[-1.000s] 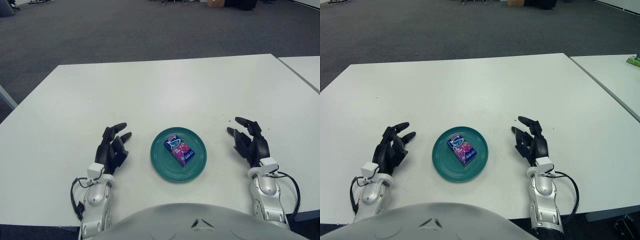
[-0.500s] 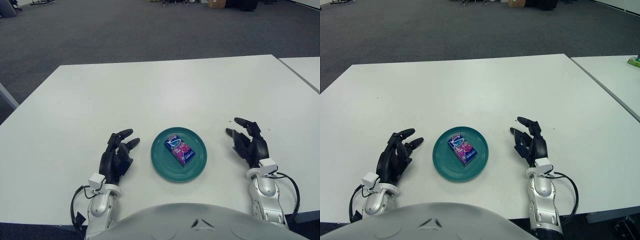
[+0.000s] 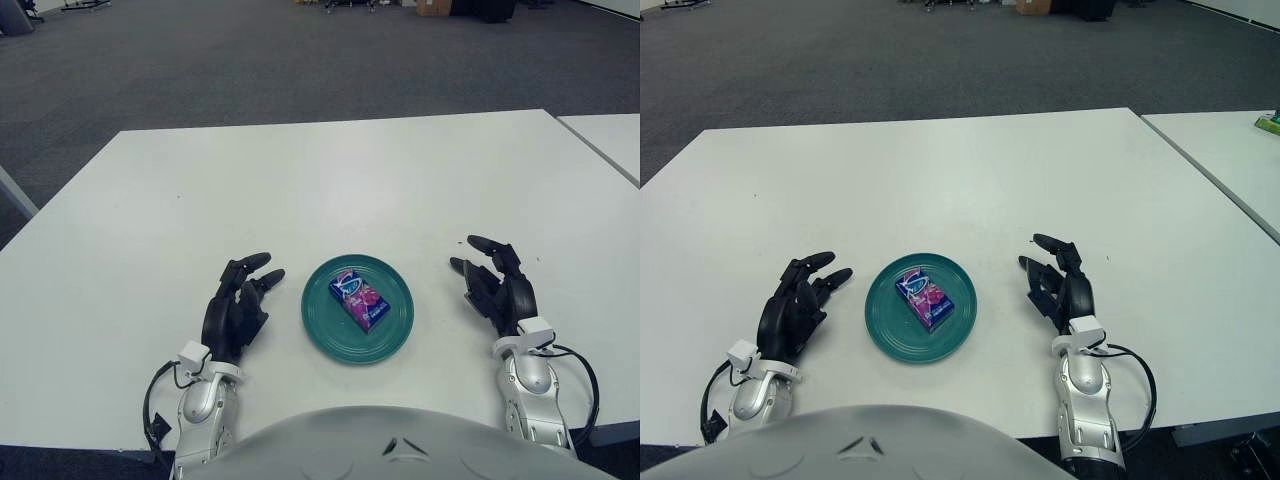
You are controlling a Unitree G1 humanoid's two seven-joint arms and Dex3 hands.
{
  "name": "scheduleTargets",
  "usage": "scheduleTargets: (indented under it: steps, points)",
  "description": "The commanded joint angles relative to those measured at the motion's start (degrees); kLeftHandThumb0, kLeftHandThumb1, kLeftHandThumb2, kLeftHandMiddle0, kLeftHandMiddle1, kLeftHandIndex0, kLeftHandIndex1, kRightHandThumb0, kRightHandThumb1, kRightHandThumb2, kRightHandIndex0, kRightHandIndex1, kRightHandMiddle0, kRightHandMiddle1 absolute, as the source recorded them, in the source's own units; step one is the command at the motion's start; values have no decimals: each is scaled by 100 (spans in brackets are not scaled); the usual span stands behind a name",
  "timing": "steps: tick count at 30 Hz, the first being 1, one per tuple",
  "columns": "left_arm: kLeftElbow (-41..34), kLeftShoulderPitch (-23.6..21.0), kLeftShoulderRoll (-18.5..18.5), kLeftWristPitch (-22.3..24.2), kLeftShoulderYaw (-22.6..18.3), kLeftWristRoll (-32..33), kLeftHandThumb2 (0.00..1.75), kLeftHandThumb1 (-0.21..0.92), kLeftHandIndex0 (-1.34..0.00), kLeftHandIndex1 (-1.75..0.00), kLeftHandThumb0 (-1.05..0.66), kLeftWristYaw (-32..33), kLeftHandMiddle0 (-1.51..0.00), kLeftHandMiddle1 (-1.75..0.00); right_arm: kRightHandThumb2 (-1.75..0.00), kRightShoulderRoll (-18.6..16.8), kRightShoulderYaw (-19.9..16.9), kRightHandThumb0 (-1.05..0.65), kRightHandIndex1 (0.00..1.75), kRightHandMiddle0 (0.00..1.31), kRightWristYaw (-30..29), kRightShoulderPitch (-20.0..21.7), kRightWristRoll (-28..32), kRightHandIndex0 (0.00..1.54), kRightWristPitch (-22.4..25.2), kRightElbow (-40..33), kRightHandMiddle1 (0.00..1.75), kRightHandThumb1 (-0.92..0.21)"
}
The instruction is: Put the gum into the plate.
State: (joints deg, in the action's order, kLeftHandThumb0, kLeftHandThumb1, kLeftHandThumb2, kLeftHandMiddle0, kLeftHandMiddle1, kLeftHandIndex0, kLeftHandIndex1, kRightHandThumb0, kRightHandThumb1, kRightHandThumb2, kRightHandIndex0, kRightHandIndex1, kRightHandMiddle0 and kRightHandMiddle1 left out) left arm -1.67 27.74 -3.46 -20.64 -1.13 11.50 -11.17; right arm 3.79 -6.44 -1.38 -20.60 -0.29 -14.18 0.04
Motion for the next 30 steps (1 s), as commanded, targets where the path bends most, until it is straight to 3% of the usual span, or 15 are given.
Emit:
scheduleTargets:
  steps: [1, 15, 30]
  points:
    - [313, 39, 11, 109, -12, -58, 83, 92, -29, -115, -86, 49, -52, -81, -57, -104, 94, -50, 35, 19, 50, -307, 9, 66, 291, 236, 95, -92]
    - [492, 14, 13, -153, -34, -166, 83, 92, -30, -117, -87, 88, -53, -81, -57, -138, 146, -53, 37, 20, 78, -400, 65, 65, 381, 167, 95, -92]
    - [278, 148, 16, 86, -20, -88, 83, 92, -32, -116, -85, 98, -53, -82, -57, -194, 178, -53, 39, 20, 9, -499, 13, 65, 451, 20, 95, -92]
